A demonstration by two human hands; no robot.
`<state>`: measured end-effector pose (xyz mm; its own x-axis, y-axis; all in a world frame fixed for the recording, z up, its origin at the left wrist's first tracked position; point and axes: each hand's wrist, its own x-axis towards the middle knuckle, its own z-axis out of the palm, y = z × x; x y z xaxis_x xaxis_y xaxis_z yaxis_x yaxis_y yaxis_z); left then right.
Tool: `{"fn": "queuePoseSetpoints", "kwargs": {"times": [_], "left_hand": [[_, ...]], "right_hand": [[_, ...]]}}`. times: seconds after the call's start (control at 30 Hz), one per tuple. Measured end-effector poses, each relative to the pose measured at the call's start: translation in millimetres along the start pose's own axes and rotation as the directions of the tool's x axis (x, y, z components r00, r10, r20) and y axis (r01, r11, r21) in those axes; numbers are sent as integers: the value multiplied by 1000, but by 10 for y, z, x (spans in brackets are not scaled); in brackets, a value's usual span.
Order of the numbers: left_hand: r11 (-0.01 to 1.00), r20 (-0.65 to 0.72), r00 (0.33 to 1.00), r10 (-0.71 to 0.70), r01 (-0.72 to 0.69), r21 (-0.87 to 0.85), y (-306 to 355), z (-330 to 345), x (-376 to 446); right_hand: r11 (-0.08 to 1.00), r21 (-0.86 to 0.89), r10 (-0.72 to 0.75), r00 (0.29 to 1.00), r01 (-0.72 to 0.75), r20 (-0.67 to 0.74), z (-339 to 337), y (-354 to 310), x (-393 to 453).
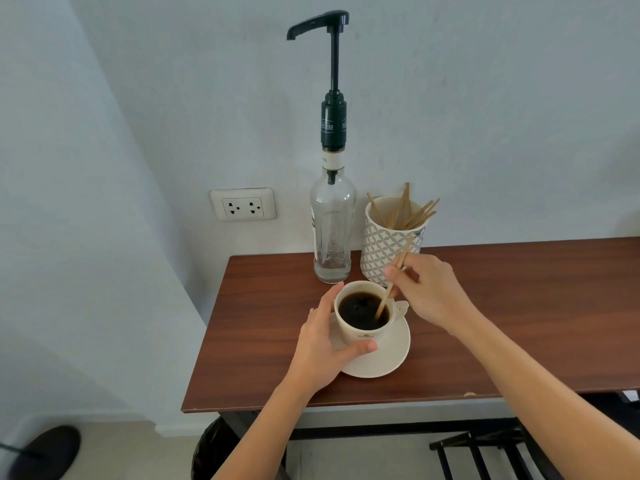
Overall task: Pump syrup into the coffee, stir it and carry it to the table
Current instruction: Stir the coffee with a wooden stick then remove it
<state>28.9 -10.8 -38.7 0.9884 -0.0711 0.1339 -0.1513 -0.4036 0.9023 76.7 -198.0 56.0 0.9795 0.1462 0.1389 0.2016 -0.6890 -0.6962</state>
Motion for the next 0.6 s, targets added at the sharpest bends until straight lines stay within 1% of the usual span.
{"fn": "queuePoseSetpoints", "kwargs": {"times": [0.03, 0.07, 0.13, 0.2, 0.27, 0.33, 0.4, 0.43, 0.5, 0.57, 0.6], "left_hand": [[1000, -2, 1000, 3, -3, 0, -8, -1, 2], [1000, -2, 1000, 4, -4, 0, -15, 0, 2], [1000, 1, 1000, 5, -5, -1, -22, 4, 0], [1000, 1, 1000, 4, -4, 1, -15, 5, -2], [1000, 3, 1000, 6, -6, 0, -3, 3, -2], [1000, 4, 1000, 7, -7, 2, 1, 0, -3], [1000, 5, 1000, 8, -8, -1, -3, 1, 2], [1000, 6, 1000, 7, -7, -7, -8, 1, 2], [1000, 8, 1000, 6, -5, -16, -17, 4, -3], [1000, 4, 1000, 6, -6, -9, -13, 3, -5], [1000, 2, 1000, 7, -7, -4, -9, 1, -5]], "right_hand": [[998, 67, 12, 999, -14, 32, 50, -29, -24], [992, 123, 13, 999, -17, 36, 112, -52, -38], [989, 146, -17, 999, 22, -34, 205, -68, -25], [997, 58, -47, 993, 53, -106, 172, -49, 35], [998, -51, -47, 992, 41, -113, 51, -16, 66], [999, -46, -26, 999, 24, -38, -33, -2, 38], [999, 43, -11, 998, 8, 67, 2, -45, -15], [997, 83, -15, 996, 8, 83, 50, -61, -29], [995, 93, -44, 999, 41, 23, 123, -47, -2], [997, 33, -65, 996, 67, -55, 87, -15, 47], [998, 2, -61, 996, 62, -71, 35, -4, 58]]}}
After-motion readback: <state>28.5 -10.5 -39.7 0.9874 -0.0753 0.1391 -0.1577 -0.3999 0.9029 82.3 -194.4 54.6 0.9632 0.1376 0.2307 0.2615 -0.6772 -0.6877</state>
